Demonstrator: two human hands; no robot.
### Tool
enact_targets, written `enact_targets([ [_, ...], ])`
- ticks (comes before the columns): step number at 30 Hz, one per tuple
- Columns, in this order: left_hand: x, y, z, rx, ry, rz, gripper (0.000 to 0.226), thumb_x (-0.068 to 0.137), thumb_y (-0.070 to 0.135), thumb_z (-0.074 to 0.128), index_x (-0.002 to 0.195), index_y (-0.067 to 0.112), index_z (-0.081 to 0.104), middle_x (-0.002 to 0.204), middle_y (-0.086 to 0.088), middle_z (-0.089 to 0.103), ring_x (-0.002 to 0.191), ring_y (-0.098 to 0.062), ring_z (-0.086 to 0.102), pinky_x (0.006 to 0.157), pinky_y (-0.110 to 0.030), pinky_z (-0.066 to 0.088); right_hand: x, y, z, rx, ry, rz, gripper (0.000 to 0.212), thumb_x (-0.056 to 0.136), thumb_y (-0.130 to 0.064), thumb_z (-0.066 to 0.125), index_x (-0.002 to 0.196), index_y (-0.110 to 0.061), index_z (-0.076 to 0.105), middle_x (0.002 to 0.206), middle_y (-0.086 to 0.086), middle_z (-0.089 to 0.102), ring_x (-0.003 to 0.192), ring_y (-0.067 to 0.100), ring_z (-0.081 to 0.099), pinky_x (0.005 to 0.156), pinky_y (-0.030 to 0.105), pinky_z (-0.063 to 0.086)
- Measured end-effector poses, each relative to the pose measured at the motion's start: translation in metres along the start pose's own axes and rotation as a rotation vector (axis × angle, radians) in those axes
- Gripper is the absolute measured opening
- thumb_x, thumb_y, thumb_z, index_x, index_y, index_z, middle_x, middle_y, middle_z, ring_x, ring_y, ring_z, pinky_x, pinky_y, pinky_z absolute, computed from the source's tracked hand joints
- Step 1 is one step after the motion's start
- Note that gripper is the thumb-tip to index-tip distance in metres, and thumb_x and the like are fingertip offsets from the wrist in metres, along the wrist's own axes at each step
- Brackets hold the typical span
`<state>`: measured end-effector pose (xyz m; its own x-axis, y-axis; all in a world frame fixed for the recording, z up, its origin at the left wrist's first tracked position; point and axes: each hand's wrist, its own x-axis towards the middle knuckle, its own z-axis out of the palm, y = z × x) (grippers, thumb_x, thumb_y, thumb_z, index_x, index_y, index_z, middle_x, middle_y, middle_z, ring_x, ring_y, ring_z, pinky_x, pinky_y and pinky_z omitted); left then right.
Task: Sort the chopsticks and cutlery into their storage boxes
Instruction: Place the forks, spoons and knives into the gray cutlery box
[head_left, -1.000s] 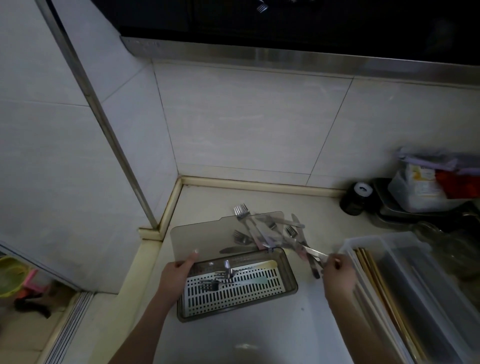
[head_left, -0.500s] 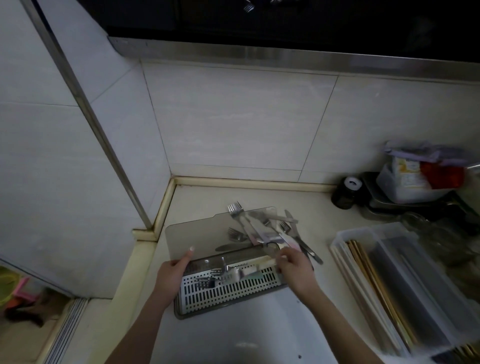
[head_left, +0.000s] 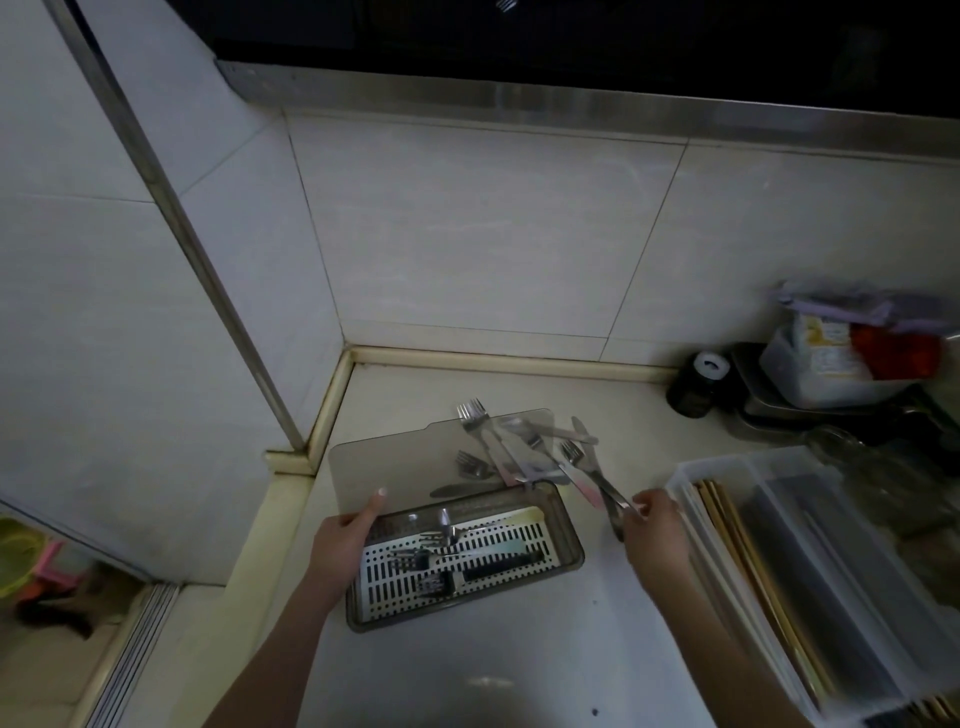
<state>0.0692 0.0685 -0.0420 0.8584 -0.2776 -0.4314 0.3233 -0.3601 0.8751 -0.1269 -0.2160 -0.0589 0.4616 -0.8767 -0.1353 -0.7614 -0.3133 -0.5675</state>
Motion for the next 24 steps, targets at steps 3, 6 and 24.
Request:
enact_targets([
  [3, 0.000, -0.002, 0.002, 0.002, 0.011, -0.010, 0.034, 0.086, 0.049, 0.059, 0.073, 0.018, 0.067, 0.072, 0.002, 0.069, 0.074, -0.017, 0.066, 0.072, -0.028, 0.047, 0.015, 0.012, 0.004, -0.053, -0.053, 0.051, 0.018, 0.090, -0.017, 0.055, 0.106, -0.009, 0.051, 0.099, 0.005, 0.053, 0.092, 0.025, 0.056, 0.078, 0.033, 0.045],
  [6, 0.000, -0.003, 0.002, 0.005, 0.033, -0.028, 0.040, 0.085, 0.049, 0.059, 0.072, 0.013, 0.069, 0.062, 0.001, 0.070, 0.070, -0.020, 0.068, 0.060, -0.024, 0.046, 0.024, 0.007, 0.006, -0.153, -0.109, -0.031, 0.015, 0.089, -0.024, 0.054, 0.101, -0.014, 0.053, 0.098, 0.009, 0.058, 0.089, 0.027, 0.055, 0.078, 0.039, 0.049],
  [24, 0.012, -0.007, 0.002, 0.014, 0.011, -0.018, 0.044, 0.086, 0.049, 0.059, 0.078, 0.008, 0.071, 0.063, -0.001, 0.072, 0.069, -0.019, 0.069, 0.057, -0.022, 0.047, 0.002, -0.019, -0.021, 0.251, 0.061, 0.112, 0.006, 0.096, -0.010, 0.044, 0.095, -0.012, 0.050, 0.084, 0.003, 0.054, 0.076, 0.019, 0.054, 0.065, 0.028, 0.040],
])
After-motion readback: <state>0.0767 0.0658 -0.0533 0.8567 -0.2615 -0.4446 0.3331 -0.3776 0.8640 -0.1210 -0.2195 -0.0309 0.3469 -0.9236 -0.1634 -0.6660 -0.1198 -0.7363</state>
